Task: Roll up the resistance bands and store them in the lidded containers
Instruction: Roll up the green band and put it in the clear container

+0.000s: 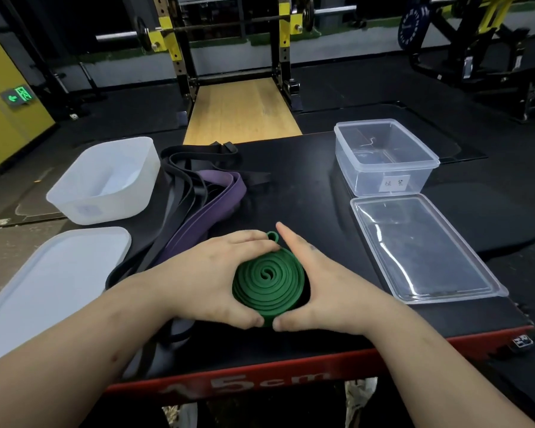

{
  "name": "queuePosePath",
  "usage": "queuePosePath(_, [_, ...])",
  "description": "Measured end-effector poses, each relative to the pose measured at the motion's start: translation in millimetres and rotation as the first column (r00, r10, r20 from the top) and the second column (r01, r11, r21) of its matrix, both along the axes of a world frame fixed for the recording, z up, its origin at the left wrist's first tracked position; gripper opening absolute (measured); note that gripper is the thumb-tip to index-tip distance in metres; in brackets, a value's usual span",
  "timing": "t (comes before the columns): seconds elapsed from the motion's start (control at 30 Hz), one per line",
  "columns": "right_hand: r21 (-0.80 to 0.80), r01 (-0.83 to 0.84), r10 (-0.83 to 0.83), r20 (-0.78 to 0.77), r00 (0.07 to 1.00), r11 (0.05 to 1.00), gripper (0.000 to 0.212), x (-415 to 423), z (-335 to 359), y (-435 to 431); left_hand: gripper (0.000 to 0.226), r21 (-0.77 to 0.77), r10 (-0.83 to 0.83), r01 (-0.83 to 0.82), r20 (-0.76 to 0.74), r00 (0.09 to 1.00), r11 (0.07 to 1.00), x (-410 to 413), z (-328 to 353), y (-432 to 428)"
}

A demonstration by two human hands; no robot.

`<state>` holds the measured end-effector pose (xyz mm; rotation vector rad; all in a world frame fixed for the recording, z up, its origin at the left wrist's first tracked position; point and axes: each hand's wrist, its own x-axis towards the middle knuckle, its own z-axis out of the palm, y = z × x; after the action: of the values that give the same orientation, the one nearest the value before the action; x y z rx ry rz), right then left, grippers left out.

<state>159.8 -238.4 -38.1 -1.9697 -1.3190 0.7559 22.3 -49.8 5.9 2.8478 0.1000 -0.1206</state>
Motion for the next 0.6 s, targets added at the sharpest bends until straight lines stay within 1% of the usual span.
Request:
queuePosePath(0.1, [0.011, -0.006, 0.006, 0.009, 1.000, 1.000, 0.141, 3, -3, 6, 0.112, -0.028, -0.021, 0.022, 0.020, 1.000, 0.999, 0, -5, 3])
queuePosePath(0.27, [0.046, 0.017, -0.018, 0.014, 1.000, 0.999, 0.137, 3, -6, 7, 0.110, -0.072, 0.006, -0.002, 0.051, 0.999, 0.997, -13, -15, 6])
queuePosePath(0.37, [0.022, 0.003, -0.006, 0.107, 0.994, 1.000, 0.136, 0, -5, 8, 0.114, -0.025, 0.072, -0.071, 0.071, 0.995, 0.997, -27, -20, 3])
queuePosePath(0.47, [-0.017, -0.020, 0.023, 0.196, 0.980, 1.000, 0.134, -3, -3, 11, 0.114, 0.030, 0.120, -0.121, 0.050, 0.992, 0.992, -39, -26, 1])
queuePosePath(0.53, [-0.029, -0.032, 0.038, 0.233, 0.972, 0.999, 0.126, -6, 0, 12, 0.112, 0.036, 0.116, -0.117, 0.032, 0.993, 0.993, -40, -29, -2])
queuePosePath(0.6, [-0.045, -0.052, 0.063, 0.289, 0.955, 0.998, 0.114, -9, 6, 16, 0.111, 0.083, 0.094, -0.096, 0.026, 0.995, 0.992, -40, -30, 0])
